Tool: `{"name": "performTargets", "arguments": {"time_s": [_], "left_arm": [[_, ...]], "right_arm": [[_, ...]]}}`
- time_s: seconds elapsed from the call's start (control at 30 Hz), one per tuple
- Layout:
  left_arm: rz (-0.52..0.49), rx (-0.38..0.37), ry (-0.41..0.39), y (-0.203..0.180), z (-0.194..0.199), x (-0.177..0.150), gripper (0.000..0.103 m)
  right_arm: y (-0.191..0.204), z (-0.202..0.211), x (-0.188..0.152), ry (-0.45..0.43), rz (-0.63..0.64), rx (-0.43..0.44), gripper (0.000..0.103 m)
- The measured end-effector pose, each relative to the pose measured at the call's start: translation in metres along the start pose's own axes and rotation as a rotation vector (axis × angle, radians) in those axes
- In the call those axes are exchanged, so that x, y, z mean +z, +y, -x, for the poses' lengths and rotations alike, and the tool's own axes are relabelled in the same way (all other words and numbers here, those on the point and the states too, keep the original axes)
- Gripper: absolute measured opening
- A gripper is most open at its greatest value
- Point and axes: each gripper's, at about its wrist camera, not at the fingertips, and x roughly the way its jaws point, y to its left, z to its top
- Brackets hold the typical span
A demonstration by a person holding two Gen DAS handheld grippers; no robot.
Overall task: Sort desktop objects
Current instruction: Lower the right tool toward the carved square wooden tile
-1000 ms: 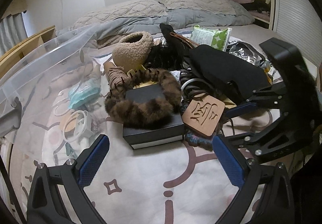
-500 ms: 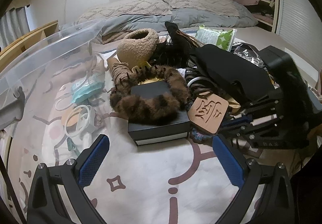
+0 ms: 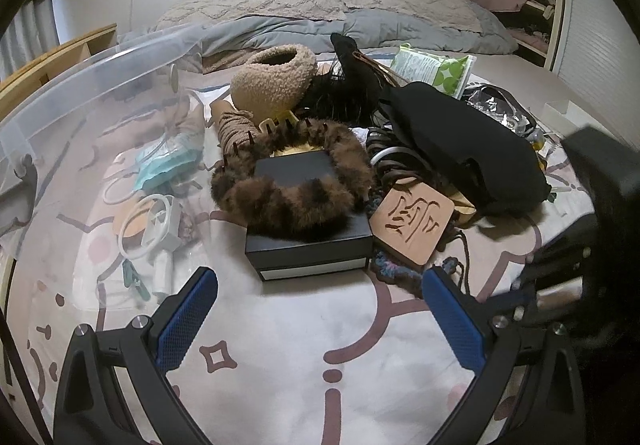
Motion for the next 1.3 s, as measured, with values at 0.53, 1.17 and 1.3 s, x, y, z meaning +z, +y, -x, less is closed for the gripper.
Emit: {"name": "performTargets", "arguments": {"time_s": [0.53,1.17,1.3], "left_arm": [[-0.016,-0.008,0.005,0.004,0.001,-0.008,0.103],[0.02,-0.011,0.009,0.013,0.001,-0.005,0.103],[0.01,-0.012,0.008,0.01,0.002,-0.006,0.103]], "right_arm": [[-0.015,-0.006,0.027,-0.056,-0.004,-0.131,0.05],[0.003,-0.014,0.007,0.023,0.088,-0.065,0.006],[0.003,-0.007,0.009,0.004,0.063,-0.041,0.007]]}}
